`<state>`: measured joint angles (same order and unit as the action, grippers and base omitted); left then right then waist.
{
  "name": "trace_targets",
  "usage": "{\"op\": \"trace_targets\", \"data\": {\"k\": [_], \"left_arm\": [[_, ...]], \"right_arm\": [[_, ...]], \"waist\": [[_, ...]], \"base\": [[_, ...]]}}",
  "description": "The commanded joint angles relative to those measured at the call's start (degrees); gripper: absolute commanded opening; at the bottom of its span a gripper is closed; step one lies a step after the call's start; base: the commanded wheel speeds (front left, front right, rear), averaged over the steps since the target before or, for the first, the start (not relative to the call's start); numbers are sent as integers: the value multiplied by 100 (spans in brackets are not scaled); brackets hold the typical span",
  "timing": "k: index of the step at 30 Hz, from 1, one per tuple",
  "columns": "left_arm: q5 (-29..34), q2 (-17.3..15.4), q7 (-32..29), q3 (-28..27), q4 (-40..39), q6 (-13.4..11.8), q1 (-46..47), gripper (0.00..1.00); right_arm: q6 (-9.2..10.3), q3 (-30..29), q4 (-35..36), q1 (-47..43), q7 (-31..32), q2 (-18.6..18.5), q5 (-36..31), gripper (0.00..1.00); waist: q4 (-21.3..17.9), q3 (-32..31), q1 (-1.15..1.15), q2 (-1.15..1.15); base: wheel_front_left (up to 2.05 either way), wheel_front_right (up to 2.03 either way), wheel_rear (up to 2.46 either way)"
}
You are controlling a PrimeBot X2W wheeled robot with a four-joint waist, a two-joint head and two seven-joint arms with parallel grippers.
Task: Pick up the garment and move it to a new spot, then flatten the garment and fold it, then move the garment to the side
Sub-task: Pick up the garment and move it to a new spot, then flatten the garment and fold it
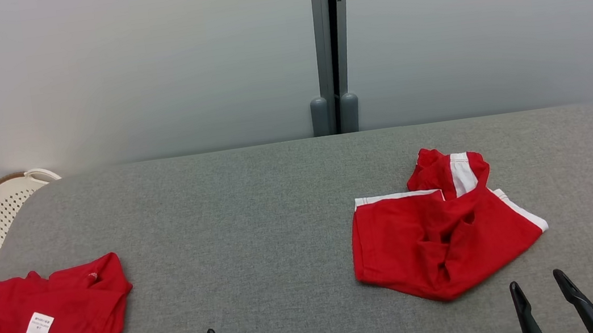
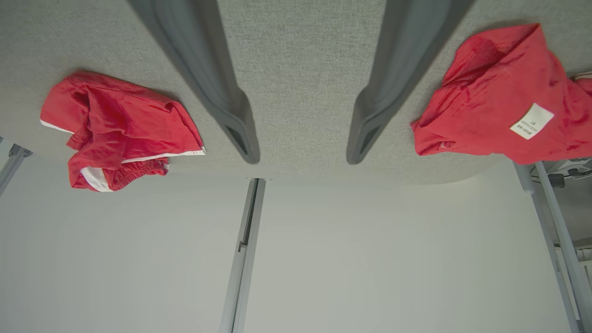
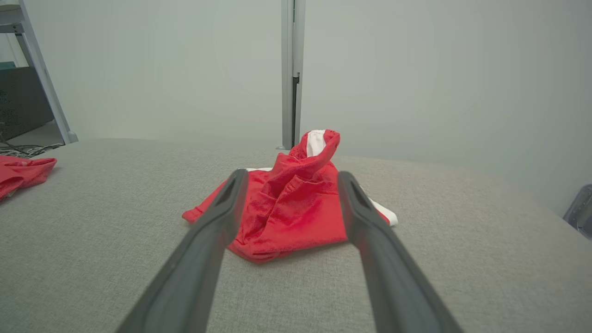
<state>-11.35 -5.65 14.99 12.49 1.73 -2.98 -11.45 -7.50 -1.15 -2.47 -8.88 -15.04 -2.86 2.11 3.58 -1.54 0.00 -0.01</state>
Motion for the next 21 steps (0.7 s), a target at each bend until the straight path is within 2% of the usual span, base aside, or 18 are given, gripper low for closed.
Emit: {"op": "trace_targets", "data": {"k": [1, 8, 21], "left_arm": [[75, 37, 28, -58, -60, 52, -12, 100], [249, 166, 27, -177, -29, 240, 2, 100], [383, 253, 27, -294, 66, 375, 2, 100]], "right_arm": [[2, 11, -7, -81, -21, -6, 8, 100], [2, 14, -20, -65, -21, -6, 50, 100], [2, 37, -54, -52, -21, -6, 3, 100]], "waist": [[25, 15, 0, 1], [104, 11, 0, 1], [144, -16, 0, 1]], "base": [[0, 0, 0], [0, 0, 0], [0, 0, 0]]}}
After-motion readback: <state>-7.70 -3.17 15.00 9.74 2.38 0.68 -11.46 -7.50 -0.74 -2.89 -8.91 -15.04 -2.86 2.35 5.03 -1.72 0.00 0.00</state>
